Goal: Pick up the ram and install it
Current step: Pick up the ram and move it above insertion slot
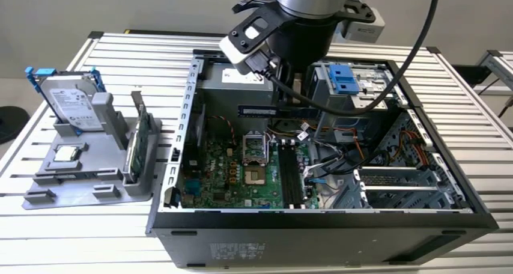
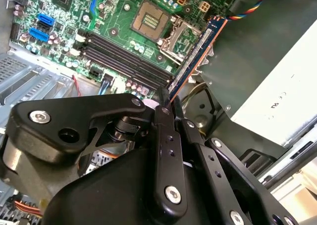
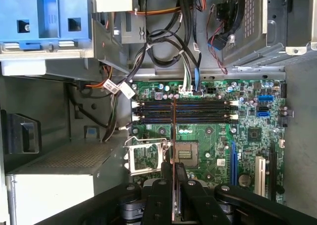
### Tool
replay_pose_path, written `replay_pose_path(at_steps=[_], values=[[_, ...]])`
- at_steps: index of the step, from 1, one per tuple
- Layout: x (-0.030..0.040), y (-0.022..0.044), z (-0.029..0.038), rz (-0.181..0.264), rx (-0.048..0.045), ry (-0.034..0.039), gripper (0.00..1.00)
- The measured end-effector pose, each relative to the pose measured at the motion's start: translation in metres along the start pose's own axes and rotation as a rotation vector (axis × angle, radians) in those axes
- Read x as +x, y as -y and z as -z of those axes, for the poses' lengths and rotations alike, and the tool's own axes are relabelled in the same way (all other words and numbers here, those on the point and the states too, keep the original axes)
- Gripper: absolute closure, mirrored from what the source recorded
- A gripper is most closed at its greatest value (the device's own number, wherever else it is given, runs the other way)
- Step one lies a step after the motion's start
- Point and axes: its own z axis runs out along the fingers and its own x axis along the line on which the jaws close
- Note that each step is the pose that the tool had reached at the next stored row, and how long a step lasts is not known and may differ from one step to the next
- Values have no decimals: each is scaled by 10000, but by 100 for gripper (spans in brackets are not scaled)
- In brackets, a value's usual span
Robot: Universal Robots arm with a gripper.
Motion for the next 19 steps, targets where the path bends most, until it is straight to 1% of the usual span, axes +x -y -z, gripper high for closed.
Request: replay_pose_path(at_steps=[19], values=[[-1, 0, -48, 0, -1, 3, 100]])
